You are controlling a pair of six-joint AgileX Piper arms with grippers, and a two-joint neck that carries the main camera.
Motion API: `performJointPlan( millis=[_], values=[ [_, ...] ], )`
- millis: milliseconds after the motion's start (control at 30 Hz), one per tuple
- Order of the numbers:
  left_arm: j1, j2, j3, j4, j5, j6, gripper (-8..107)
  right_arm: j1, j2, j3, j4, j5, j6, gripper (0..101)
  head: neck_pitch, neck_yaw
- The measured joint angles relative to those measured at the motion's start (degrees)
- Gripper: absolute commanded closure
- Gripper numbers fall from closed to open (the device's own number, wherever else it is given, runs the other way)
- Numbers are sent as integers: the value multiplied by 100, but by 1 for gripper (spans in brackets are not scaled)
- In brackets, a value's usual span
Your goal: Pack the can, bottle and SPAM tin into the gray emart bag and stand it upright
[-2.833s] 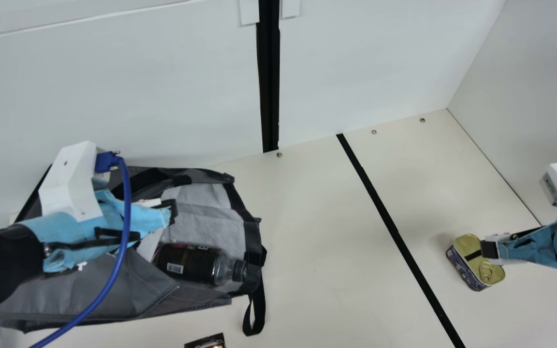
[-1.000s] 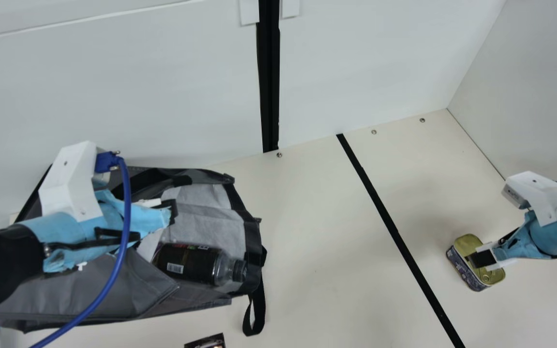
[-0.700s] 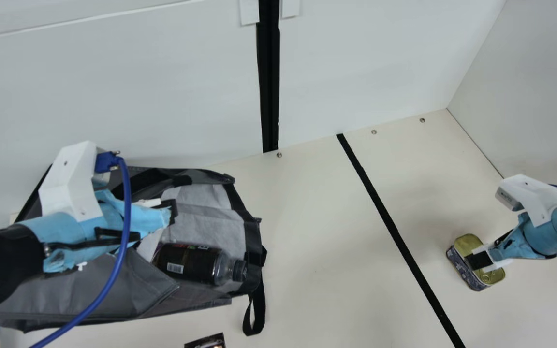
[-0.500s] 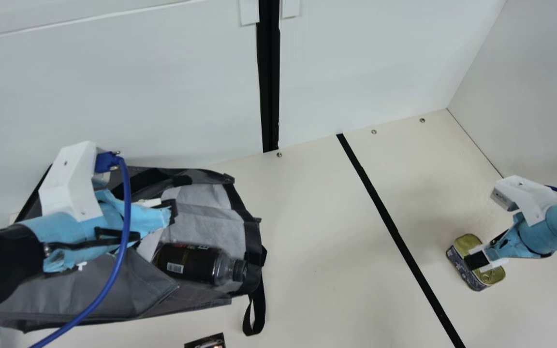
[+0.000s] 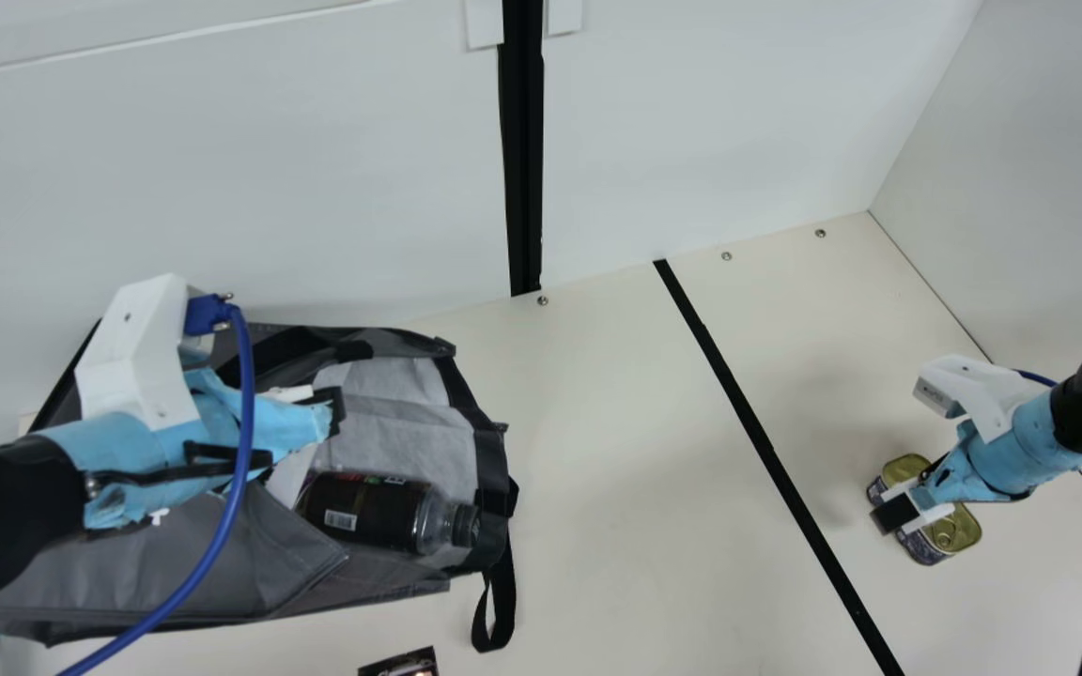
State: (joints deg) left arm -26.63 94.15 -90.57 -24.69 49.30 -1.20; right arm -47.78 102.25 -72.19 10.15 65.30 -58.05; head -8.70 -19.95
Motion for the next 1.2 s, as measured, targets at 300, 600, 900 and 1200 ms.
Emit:
performJointPlan(
  millis=[300, 600, 900, 1200],
  values=[
    [0, 0, 0, 0, 0, 0, 107, 100, 278, -44, -136, -196, 19, 40, 0, 0],
    [0, 0, 0, 0, 0, 0, 107, 137, 323, -162, -195, -264, 38, 100, 0, 0],
    [0, 0, 0, -11, 0, 0, 107, 199, 125, -315, -9, -175, -113, 101, 0, 9],
    [0, 0, 0, -11, 0, 0, 107, 391, -224, -390, 238, 53, -208, 101, 0, 9]
  ],
)
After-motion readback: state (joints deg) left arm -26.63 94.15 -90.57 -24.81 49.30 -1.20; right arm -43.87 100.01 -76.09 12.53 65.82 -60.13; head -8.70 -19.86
